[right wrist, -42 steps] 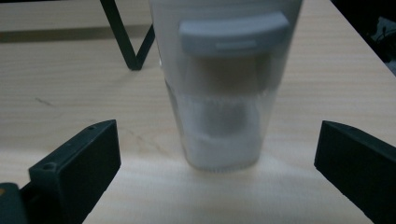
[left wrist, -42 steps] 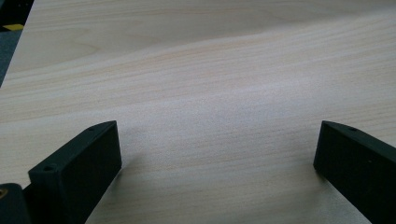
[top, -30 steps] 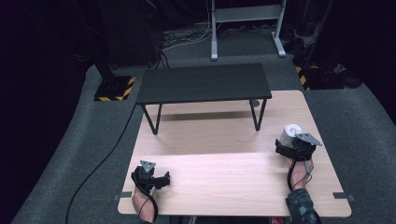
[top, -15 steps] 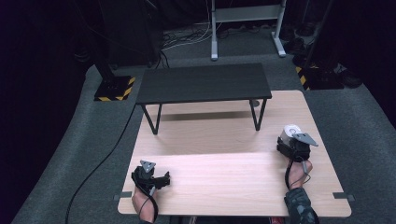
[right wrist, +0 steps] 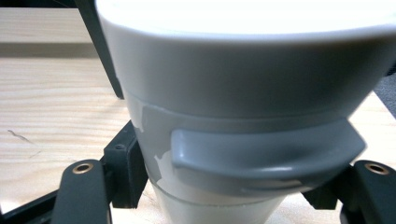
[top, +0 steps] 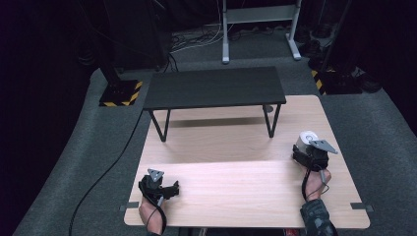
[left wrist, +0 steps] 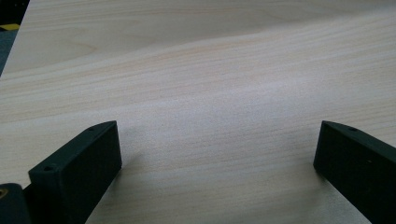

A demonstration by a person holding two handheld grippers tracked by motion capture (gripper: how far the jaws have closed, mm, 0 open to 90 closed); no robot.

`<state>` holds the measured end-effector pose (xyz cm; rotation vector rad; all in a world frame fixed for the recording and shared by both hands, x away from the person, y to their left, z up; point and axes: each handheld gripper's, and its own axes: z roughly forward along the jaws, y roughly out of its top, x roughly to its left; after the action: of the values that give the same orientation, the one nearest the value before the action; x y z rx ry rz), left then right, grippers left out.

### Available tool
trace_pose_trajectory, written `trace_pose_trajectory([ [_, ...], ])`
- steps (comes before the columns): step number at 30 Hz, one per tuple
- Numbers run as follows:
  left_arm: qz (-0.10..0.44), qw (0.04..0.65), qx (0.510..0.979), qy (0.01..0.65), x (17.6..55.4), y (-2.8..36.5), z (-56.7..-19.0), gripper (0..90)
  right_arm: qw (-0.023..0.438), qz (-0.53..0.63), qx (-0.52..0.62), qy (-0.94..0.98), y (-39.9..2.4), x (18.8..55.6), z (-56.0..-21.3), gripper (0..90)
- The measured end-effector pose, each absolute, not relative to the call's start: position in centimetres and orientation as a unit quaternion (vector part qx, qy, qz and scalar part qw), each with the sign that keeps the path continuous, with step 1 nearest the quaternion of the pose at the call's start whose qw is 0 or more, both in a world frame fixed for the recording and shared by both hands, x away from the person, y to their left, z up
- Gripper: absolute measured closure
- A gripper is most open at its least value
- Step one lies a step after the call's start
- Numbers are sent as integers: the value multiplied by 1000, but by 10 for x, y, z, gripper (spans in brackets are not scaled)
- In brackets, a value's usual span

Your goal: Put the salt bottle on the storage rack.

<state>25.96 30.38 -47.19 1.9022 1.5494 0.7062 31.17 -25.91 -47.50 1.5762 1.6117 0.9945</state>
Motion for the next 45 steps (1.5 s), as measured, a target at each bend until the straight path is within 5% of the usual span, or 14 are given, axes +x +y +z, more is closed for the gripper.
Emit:
trace_pose_trajectory([
  [45, 265, 291, 715, 578, 259, 303, -472, 3, 323, 431, 554, 634, -276, 302, -384, 288],
])
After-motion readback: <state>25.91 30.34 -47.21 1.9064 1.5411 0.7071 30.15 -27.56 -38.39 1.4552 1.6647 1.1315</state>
